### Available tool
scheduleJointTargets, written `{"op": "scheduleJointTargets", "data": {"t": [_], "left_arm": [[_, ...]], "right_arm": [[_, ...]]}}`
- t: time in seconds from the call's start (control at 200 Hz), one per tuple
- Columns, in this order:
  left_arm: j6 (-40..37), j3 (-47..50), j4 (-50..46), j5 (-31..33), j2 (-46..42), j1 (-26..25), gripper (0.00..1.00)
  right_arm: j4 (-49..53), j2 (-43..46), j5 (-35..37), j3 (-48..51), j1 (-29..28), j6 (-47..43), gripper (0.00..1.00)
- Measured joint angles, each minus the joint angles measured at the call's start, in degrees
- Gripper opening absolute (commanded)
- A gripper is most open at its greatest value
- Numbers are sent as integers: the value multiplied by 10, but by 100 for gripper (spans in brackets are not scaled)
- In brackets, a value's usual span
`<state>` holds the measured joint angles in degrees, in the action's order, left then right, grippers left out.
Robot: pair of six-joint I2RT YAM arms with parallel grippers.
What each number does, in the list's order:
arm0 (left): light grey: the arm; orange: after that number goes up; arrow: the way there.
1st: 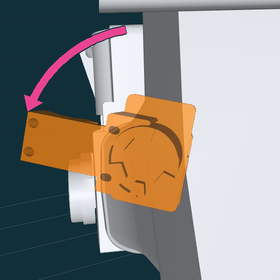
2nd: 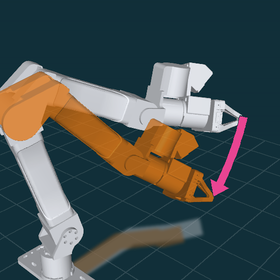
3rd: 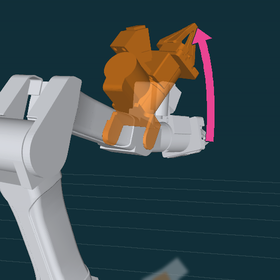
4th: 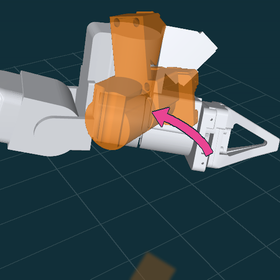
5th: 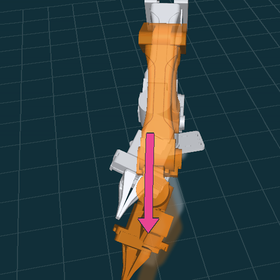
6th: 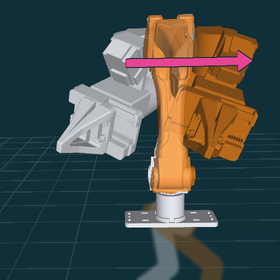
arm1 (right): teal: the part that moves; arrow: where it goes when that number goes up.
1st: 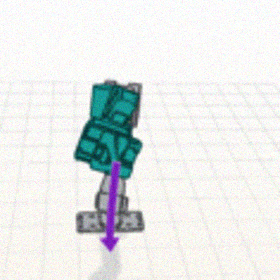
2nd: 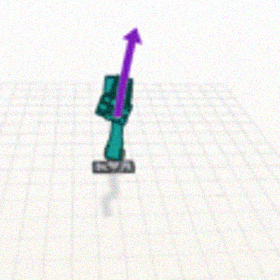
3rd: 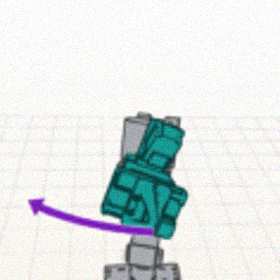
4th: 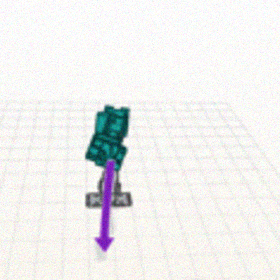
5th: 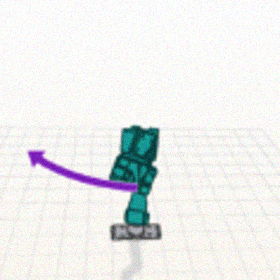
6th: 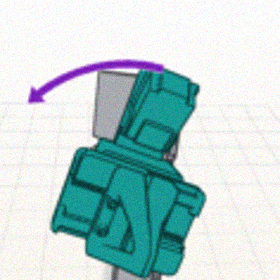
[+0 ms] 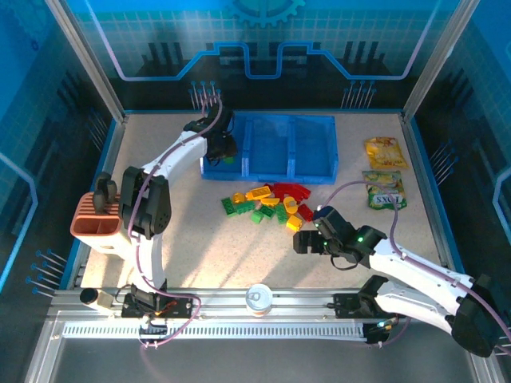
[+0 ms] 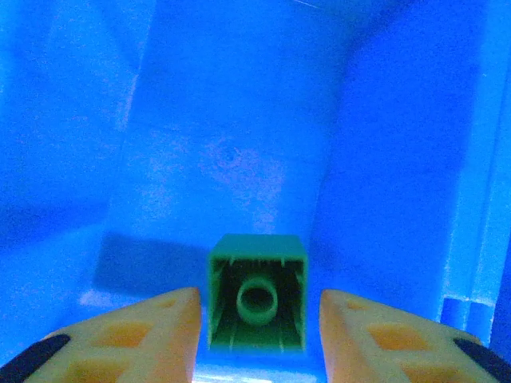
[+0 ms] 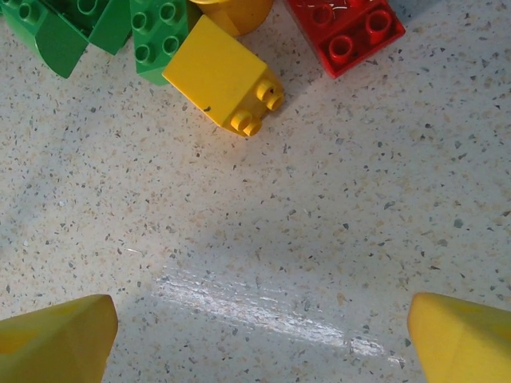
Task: Sort the legos into containers by color
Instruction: Place the lego in the container, then rotate the container at the top-center of the table.
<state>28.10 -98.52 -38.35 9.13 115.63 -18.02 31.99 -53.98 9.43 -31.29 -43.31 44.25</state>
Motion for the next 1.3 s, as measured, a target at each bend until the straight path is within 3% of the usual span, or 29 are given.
{"op": "scheduleJointTargets", "data": {"t": [0.66, 1.301], "left_arm": [[0, 6, 1, -1, 36, 10, 52], [16, 144, 82, -11, -20, 14, 51]], "right_arm": [[5, 2, 2, -7, -14, 12, 95], [-7, -23, 2, -6, -24, 23, 95]]}}
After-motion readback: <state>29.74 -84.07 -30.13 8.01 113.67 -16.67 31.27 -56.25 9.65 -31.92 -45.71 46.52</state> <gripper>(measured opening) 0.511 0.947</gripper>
